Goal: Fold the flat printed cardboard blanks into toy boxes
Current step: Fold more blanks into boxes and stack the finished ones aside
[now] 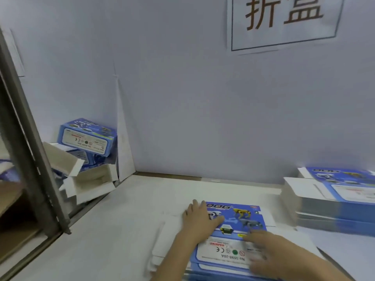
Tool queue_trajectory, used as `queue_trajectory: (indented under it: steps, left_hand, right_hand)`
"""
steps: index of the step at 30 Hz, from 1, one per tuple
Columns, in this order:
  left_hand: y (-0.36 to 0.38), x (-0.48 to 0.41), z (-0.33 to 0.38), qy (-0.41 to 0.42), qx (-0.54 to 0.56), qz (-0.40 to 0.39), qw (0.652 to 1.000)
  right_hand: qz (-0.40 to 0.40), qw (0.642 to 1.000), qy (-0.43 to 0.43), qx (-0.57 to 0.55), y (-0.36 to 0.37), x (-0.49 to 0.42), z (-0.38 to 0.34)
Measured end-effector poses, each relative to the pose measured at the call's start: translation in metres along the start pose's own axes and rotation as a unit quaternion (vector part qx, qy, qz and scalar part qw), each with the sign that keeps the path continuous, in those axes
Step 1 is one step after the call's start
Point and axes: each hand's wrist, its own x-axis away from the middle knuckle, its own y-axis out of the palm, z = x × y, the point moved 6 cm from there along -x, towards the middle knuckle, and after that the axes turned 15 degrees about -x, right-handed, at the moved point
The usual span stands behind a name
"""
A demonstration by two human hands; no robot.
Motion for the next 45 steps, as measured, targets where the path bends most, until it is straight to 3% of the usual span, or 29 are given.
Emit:
queue_trajectory:
  steps: [3, 7, 11, 16, 19, 23, 25, 28, 30, 32, 35, 38, 41, 45]
  left_hand:
    - [0.007, -0.005, 0.001, 0.018, -0.040, 0.032, 0.999]
    - [0.005, -0.006, -0.001, 0.024, -0.047, 0.053, 0.997]
    - [-0.003, 0.001, 0.003, 0.038, -0.075, -0.003, 0.996]
    - [-0.031, 0.018, -0.001, 0.093, 0.089, -0.058, 0.990]
    - [-0.053, 0.032, 0.000, 0.136, 0.109, -0.050, 0.983]
    - [-0.078, 0.058, 0.012, 0.198, 0.158, -0.072, 0.965]
    - [-0.093, 0.064, 0.017, 0.221, 0.140, -0.002, 0.965]
    - [-0.134, 0.079, 0.016, 0.197, 0.042, 0.258, 0.945]
    - [-0.157, 0.092, 0.008, 0.183, 0.108, 0.390, 0.896]
    - [-0.170, 0.101, -0.002, 0.170, 0.255, 0.440, 0.844]
    - [-0.169, 0.101, -0.002, 0.188, 0.461, 0.358, 0.790]
    - [-0.159, 0.095, 0.008, 0.193, 0.492, 0.274, 0.804]
    - [-0.152, 0.091, 0.018, 0.196, 0.467, 0.257, 0.823]
    - [-0.143, 0.089, 0.030, 0.193, 0.451, 0.239, 0.838]
  right_hand:
    - [-0.030, 0.999, 0.016, -0.004, 0.002, -0.003, 0.007]
    - [-0.011, 1.000, 0.002, -0.009, 0.001, -0.003, 0.010]
    - [0.013, 0.999, -0.036, 0.032, -0.005, 0.004, 0.000]
    - [0.133, 0.962, -0.151, 0.185, -0.010, 0.010, -0.034]
    - [0.193, 0.945, -0.214, 0.154, -0.021, 0.014, -0.048]
    - [0.323, 0.882, -0.309, 0.150, -0.034, 0.028, -0.052]
    - [0.371, 0.855, -0.330, 0.147, -0.038, 0.029, -0.045]
    - [0.472, 0.824, -0.303, 0.080, -0.052, 0.036, -0.036]
    - [0.524, 0.814, -0.250, -0.015, -0.066, 0.043, -0.030]
    - [0.525, 0.820, -0.161, -0.162, -0.073, 0.044, -0.018]
    - [0.401, 0.817, -0.130, -0.394, -0.069, 0.036, -0.021]
    - [0.347, 0.751, -0.179, -0.532, -0.070, 0.037, -0.031]
    - [0.349, 0.713, -0.202, -0.574, -0.074, 0.041, -0.031]
    - [0.366, 0.720, -0.208, -0.551, -0.078, 0.046, -0.034]
